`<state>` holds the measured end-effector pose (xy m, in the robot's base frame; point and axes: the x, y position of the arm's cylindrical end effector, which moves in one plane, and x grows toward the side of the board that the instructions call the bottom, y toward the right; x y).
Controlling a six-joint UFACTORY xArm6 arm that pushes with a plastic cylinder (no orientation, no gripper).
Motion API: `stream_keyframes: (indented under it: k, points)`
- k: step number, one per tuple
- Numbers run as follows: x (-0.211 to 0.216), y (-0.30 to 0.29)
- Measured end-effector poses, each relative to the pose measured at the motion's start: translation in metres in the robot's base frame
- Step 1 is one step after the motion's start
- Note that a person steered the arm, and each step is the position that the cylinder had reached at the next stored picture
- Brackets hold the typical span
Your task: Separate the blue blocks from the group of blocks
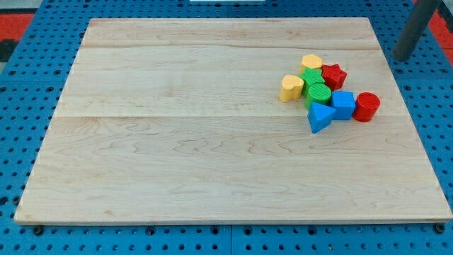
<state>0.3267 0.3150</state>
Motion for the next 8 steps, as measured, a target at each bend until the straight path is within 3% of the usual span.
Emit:
stream_keyframes:
  k: [2, 6, 8]
  points:
    - [0.070, -0.087]
    - [0.157, -0.172]
    - [0.163, -0.232]
